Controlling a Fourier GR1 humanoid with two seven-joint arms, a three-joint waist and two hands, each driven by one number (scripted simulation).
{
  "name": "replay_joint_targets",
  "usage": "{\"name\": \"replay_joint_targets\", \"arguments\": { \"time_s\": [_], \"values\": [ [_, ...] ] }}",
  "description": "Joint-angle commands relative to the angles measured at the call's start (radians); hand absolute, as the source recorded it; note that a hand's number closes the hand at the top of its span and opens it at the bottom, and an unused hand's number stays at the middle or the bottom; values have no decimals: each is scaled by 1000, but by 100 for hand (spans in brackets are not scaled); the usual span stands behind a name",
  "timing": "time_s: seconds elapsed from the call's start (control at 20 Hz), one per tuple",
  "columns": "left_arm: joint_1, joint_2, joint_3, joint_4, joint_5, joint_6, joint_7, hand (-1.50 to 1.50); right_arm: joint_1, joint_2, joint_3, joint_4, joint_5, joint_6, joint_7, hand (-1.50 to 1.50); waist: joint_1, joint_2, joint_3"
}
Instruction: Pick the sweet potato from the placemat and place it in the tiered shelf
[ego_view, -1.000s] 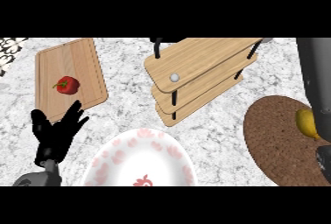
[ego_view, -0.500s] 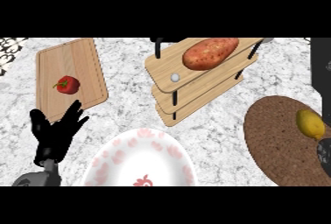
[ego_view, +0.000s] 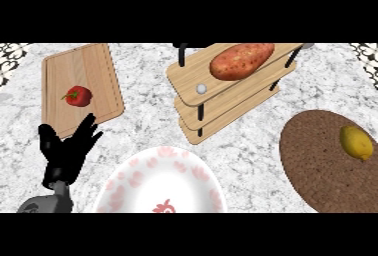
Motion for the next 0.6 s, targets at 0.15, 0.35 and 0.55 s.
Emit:
{"name": "replay_joint_targets", "arguments": {
  "time_s": [0.15,0.35,0.55],
  "values": [
    [0,-2,-3,23,7,-14,30,0,0,-201,-116,167,-49,22,-24,-150,6,9,-6],
    [5,3,10,42,15,-29,2,0,13,-335,-145,273,-77,163,-52,-150,17,16,-5],
    [-64,7,31,96,11,-10,12,0,67,-373,-174,336,-113,255,-158,-150,7,16,-5]
  ]
}}
